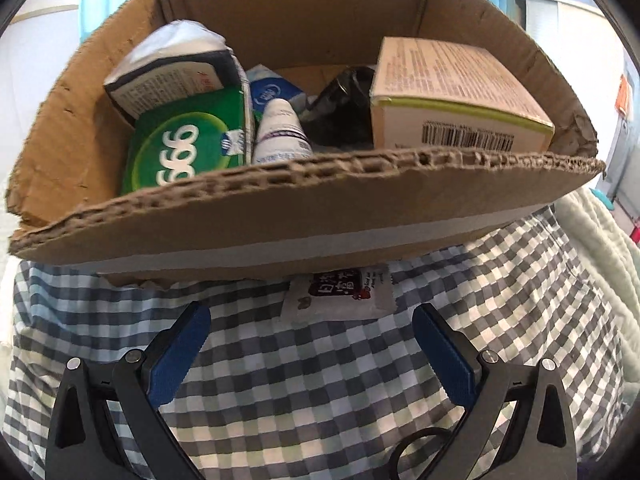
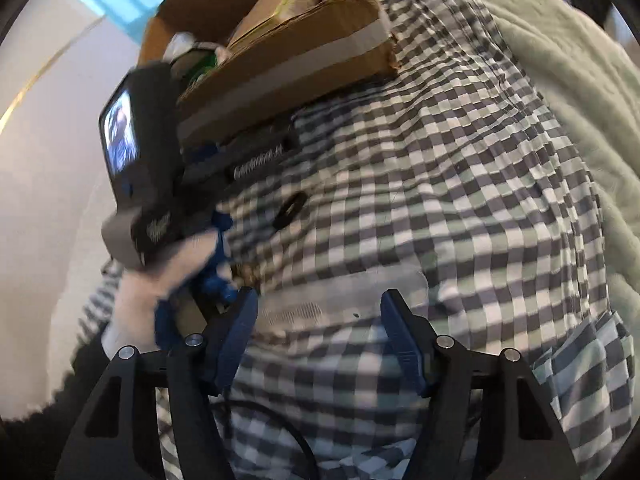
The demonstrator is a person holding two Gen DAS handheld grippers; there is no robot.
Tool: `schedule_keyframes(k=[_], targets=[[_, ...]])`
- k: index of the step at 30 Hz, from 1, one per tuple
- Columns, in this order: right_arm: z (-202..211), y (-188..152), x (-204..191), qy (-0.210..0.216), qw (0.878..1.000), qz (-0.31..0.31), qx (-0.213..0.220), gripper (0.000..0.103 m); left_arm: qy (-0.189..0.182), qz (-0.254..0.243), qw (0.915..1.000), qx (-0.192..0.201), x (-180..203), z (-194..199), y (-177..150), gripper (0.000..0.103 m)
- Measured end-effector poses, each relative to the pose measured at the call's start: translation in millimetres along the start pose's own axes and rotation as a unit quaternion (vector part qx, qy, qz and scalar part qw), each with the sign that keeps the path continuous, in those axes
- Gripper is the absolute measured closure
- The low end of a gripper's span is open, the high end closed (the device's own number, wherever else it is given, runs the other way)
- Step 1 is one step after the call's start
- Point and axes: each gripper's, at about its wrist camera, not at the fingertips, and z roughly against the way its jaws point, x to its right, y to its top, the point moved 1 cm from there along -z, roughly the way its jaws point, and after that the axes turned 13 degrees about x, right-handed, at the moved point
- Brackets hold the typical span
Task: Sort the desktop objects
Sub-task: 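Move both tools back toward the sachet and small items on the cloth, then grasp the thin white stick with the right tool while the left closes near the sachet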
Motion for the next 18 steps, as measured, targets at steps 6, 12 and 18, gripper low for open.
schedule_keyframes(k=[6,12,18], targets=[[-4.1,2.7,7.3,-0.056,0.998,-0.016,0.010,0.047,0.002,-0.011,0.9999,-0.010,9.9,-15.7,-1.8,0.002],[-10.1,-6.1,19.2,-0.043,0.998,-0.053,-0.013,0.036,-0.035,-0.047,0.9978,-0.032,28.6,-21.7,-8.1,0.096],[-23.1,6.4,-0.2,-0.060,0.998,-0.020,0.017,0.060,-0.038,-0.066,0.9971,-0.005,33.5,6.6,-4.6,0.102]])
